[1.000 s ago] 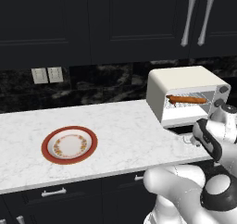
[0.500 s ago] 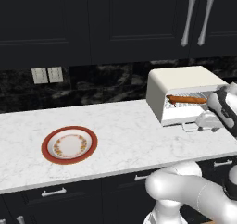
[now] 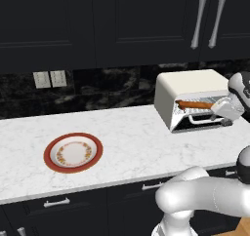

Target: Pick up the kebab skewer and baguette bread, and place them inside the toaster oven. Close the toaster oven door and start by setting the timer.

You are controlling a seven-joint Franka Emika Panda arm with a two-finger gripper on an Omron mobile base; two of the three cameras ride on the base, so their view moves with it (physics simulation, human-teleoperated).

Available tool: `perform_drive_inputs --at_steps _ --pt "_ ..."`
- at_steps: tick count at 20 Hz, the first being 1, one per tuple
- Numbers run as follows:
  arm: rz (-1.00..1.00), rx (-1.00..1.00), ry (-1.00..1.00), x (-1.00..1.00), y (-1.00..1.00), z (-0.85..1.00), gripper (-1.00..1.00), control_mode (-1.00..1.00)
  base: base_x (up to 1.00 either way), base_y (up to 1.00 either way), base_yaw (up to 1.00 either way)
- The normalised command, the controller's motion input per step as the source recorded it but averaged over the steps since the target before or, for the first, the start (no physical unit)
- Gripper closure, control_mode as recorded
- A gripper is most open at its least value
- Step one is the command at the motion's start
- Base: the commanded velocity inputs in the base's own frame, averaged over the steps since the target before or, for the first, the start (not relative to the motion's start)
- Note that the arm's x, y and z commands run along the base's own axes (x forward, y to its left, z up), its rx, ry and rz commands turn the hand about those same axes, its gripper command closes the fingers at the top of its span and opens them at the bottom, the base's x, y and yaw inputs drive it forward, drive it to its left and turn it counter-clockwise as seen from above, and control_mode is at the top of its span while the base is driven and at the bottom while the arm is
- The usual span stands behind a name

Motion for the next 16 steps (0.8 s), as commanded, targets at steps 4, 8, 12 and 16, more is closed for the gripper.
perform_drive_inputs --at_steps 4,8,12,16 --pt "-0.1 -0.01 -0.46 0.69 0.73 -0.13 -1.0 -1.0 0.0 0.0 0.0" --pt "-0.12 -0.01 -0.39 0.61 0.64 -0.18 -1.0 -1.0 0.0 0.0 0.0" --pt "-0.15 -0.02 -0.27 0.68 0.44 -0.02 -1.0 -1.0 0.0 0.0 0.0" --pt "-0.16 -0.02 -0.23 0.69 0.47 0.0 -1.0 -1.0 0.0 0.0 0.0"
